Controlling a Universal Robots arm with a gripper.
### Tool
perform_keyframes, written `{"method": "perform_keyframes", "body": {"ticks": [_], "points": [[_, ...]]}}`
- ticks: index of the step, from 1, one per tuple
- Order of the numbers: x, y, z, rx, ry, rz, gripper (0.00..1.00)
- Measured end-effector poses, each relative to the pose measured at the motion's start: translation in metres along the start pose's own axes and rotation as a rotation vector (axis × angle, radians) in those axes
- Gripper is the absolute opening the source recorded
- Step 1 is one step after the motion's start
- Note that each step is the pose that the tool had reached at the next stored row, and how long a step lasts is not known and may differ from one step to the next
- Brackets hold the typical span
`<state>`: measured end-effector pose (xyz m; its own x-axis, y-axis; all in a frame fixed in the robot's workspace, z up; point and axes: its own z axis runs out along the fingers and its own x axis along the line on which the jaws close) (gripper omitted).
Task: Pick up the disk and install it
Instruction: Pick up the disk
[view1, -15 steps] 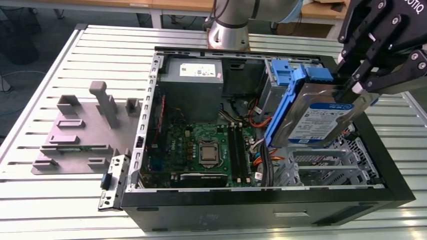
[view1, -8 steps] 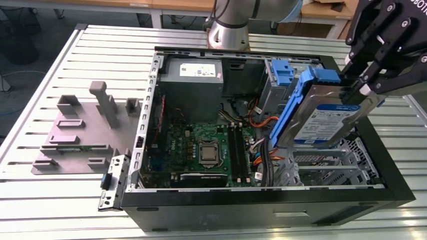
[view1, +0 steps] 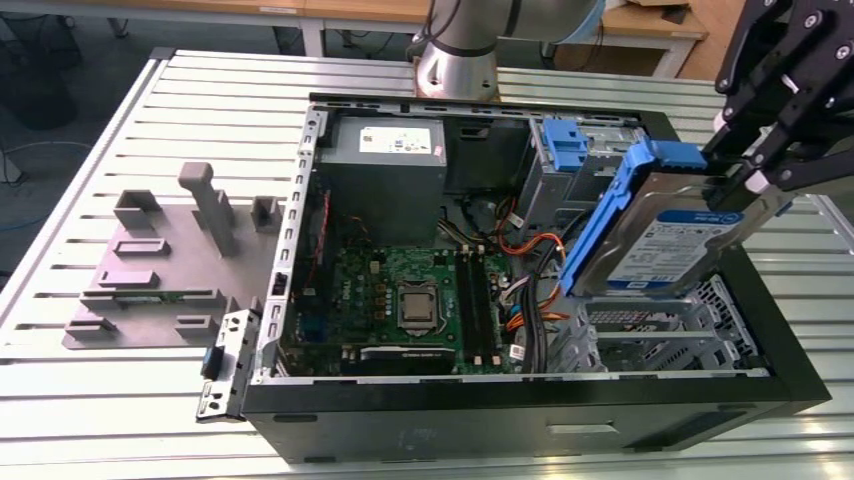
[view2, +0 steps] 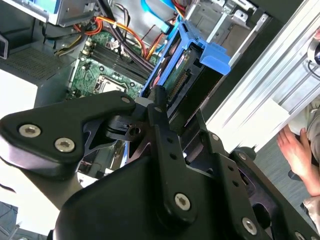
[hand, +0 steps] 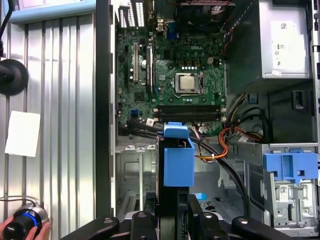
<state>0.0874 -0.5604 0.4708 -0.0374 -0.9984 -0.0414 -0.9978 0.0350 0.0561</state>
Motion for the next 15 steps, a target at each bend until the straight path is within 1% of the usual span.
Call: {"method": "perform_keyframes", "body": {"ticks": [3, 8, 15], "points": [[0.001, -0.0049, -0.0001, 0.0, 0.0, 0.0, 0.35], [0.0059, -0.0086, 0.0001, 0.0, 0.0001, 0.0, 0.35], [0.0105, -0.0097, 0.0027, 0.0, 0.0002, 0.0, 0.35]]}}
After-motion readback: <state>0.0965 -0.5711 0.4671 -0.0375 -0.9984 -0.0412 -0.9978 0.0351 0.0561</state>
